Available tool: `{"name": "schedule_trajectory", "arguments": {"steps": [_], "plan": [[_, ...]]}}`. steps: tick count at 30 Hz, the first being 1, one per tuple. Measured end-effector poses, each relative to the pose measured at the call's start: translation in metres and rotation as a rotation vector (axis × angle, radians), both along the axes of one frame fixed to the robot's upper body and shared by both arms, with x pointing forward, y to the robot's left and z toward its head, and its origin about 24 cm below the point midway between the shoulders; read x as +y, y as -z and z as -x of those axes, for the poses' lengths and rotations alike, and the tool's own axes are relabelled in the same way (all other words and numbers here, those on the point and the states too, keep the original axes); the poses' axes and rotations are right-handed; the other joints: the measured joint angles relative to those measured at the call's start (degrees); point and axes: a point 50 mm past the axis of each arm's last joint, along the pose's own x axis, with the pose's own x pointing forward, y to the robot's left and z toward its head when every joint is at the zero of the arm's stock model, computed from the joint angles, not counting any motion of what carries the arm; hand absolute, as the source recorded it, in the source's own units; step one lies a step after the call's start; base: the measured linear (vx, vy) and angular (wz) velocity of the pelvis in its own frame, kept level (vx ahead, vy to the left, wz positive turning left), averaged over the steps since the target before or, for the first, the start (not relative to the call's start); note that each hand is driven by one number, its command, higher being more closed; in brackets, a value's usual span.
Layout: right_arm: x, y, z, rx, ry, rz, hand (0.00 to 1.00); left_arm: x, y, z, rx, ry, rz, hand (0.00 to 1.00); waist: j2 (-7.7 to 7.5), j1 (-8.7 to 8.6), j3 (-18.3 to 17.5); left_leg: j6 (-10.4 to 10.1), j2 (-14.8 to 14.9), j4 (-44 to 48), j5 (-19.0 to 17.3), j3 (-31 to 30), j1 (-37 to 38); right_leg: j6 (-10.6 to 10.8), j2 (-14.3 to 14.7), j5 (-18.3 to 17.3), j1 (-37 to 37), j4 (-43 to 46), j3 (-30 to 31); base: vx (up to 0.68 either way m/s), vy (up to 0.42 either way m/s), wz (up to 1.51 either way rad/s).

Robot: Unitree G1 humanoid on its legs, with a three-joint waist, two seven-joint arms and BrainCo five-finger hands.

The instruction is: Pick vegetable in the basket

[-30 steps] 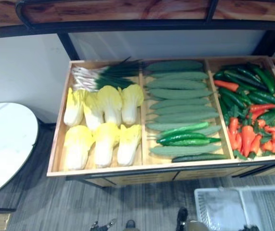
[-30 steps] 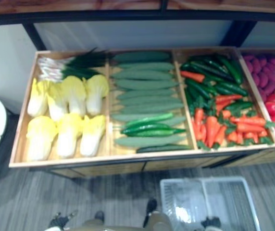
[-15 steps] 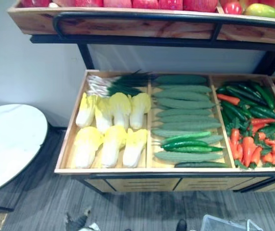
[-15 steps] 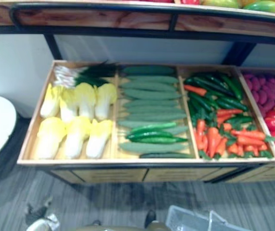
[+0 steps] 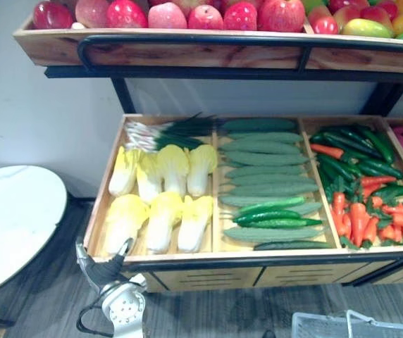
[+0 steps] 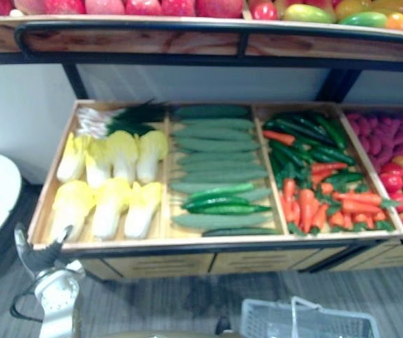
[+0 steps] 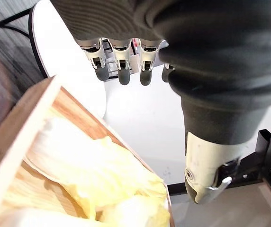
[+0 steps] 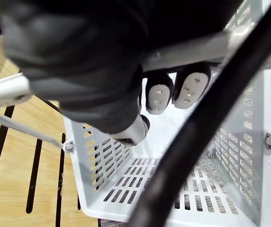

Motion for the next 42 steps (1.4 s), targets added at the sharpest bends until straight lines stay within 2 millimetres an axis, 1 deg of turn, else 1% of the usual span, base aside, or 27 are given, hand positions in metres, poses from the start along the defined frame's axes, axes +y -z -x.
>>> {"name": "schedule_trajectory", "arguments": {"steps": [2, 6, 7, 10, 15, 22, 24, 27, 34, 37, 42], "plan": [[-0.001, 0.0, -0.003, -0.005, -0.004, 0.004, 1.0, 0.001, -0.002, -0.003, -0.011, -0.009, -0.001, 0.0, -0.27, 0.05, 0.0, 0.0, -0.1, -0.5, 0.0, 1.3, 0.8, 0.1, 0.2, 0.4, 0.1, -0.6, 1.1, 0.02, 0.021, -0.22], [-0.002, -0.001, -0.007, -0.008, -0.025, 0.012, 1.0, 0.006, -0.006, -0.007, -0.028, -0.049, -0.015, 0.0, -0.07, -0.25, 0.1, -0.1, 0.0, -0.6, -0.4, 2.5, 1.7, 0.1, 0.4, 0.4, 0.1, -0.6, 2.2, 0.0, 0.016, -0.18], [-0.003, -0.001, -0.008, -0.006, -0.034, 0.017, 1.0, 0.011, -0.005, -0.008, -0.02, -0.073, -0.016, 0.0, 0.1, -0.28, 0.0, -0.2, 0.0, -0.5, -0.6, 2.8, 1.8, 0.1, 0.5, 0.4, 0.1, -0.6, 2.7, 0.0, 0.008, -0.15], [-0.008, -0.003, -0.014, -0.015, -0.058, 0.033, 1.0, 0.024, 0.003, -0.006, 0.043, -0.111, -0.02, 0.0, 0.45, -1.26, 0.0, -0.2, -0.1, -0.5, -0.8, 3.2, 1.8, 0.1, 0.5, 0.4, -0.2, -0.7, 3.2, -0.01, 0.007, -0.12], [-0.014, -0.005, -0.017, -0.018, -0.073, 0.049, 1.0, 0.042, 0.014, 0.002, 0.124, -0.182, -0.009, 0.0, 0.83, -1.45, 0.0, -0.3, -0.1, 0.0, -1.6, 4.2, 1.6, 0.0, 0.7, 0.6, -1.2, -0.7, 4.5, 0.0, 0.005, -0.16], [-0.017, -0.005, -0.019, -0.02, -0.077, 0.052, 1.0, 0.054, 0.025, 0.009, 0.178, -0.247, 0.017, 0.0, 0.9, -1.48, 0.1, -0.3, -0.3, -0.1, -1.7, 4.1, 0.6, 0.0, 0.6, 0.7, -2.3, -0.7, 4.7, 0.01, 0.002, 0.0], [-0.02, -0.006, -0.023, -0.026, -0.083, 0.056, 1.0, 0.058, 0.027, 0.009, 0.2, -0.25, 0.017, 0.0, 0.91, -1.49, 0.4, -0.1, -0.5, -0.2, -1.8, 4.1, 0.6, 0.0, 0.5, 0.7, -2.3, -0.7, 4.7, 0.0, 0.0, 0.0], [-0.023, -0.007, -0.028, -0.024, -0.097, 0.063, 1.0, 0.06, 0.029, 0.006, 0.214, -0.241, 0.021, 0.0, 0.81, -1.47, 1.0, 0.1, -1.0, -0.1, -2.0, 4.2, 0.3, 0.1, 0.3, 0.8, -2.7, -0.7, 5.3, 0.0, 0.0, 0.0], [-0.032, -0.011, -0.044, -0.054, -0.11, 0.089, 1.0, 0.073, 0.03, -0.002, 0.256, -0.249, 0.033, 0.0, 0.66, -1.42, 3.2, 0.6, -2.1, 0.5, -2.2, 4.2, -1.9, 0.6, -0.6, 1.4, -5.2, -0.7, 6.1, -0.01, -0.001, -0.01], [-0.037, -0.014, -0.052, -0.071, -0.116, 0.104, 1.0, 0.078, 0.025, -0.01, 0.246, -0.24, 0.024, 0.0, 0.71, -1.44, 4.4, 0.6, -2.5, 0.7, -2.1, 4.1, -2.8, 0.6, -0.9, 1.6, -6.2, -0.6, 6.4, 0.0, -0.007, -0.05], [-0.043, -0.017, -0.064, -0.094, -0.119, 0.119, 1.0, 0.088, 0.01, -0.029, 0.214, -0.224, -0.002, 0.0, 0.54, -1.48, 6.5, 0.7, -3.1, 1.6, -2.1, 4.0, -4.2, 0.7, -1.5, 1.6, -7.8, -0.1, 7.2, -0.01, -0.013, -0.06]]}}
